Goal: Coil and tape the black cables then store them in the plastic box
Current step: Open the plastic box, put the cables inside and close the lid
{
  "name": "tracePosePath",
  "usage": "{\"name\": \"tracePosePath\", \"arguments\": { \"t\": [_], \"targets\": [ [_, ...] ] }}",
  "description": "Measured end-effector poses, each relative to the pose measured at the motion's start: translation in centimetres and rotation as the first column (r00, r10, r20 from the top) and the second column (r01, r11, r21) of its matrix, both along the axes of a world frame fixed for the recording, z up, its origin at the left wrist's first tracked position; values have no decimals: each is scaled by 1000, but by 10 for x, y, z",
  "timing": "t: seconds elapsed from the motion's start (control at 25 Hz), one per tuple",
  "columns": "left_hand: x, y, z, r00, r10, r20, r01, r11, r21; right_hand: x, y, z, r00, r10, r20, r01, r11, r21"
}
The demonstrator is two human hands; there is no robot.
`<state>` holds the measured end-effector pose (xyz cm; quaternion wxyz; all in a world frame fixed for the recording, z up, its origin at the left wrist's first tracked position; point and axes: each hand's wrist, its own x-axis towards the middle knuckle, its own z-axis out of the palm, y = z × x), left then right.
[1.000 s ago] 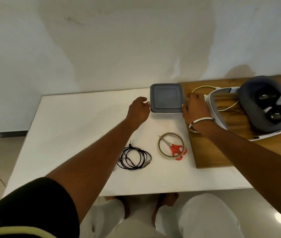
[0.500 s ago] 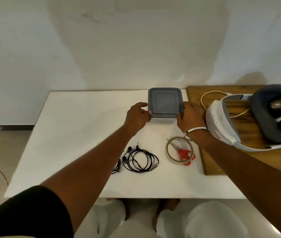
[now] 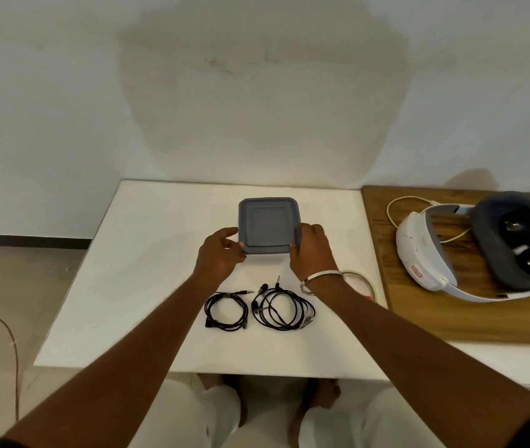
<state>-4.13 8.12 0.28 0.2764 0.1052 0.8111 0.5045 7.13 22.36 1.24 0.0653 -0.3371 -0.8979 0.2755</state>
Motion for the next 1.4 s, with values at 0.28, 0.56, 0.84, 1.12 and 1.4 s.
{"name": "tracePosePath", "arguments": {
  "t": [0.28, 0.56, 0.84, 1.12, 1.4],
  "targets": [
    [-5, -31, -5, 999, 39, 30, -38, 999, -19, -5, -29, 2, 999, 44, 32, -44, 999, -5],
    [-3, -34, -13, 987, 106, 122, -110, 994, 21, -8, -31, 2, 995, 52, 86, -58, 996, 65],
    [-2, -34, -14, 959, 186, 214, -205, 976, 70, -21, -50, 4, 961, 262, 89, -274, 944, 181],
    [-1, -39, -13, 953, 158, 259, -202, 968, 150, -44, -72, -6, 915, 360, 182, -397, 886, 241],
    [0, -43, -11, 924, 159, 347, -235, 953, 190, -51, -72, -6, 872, 420, 251, -485, 808, 334]
  ]
}}
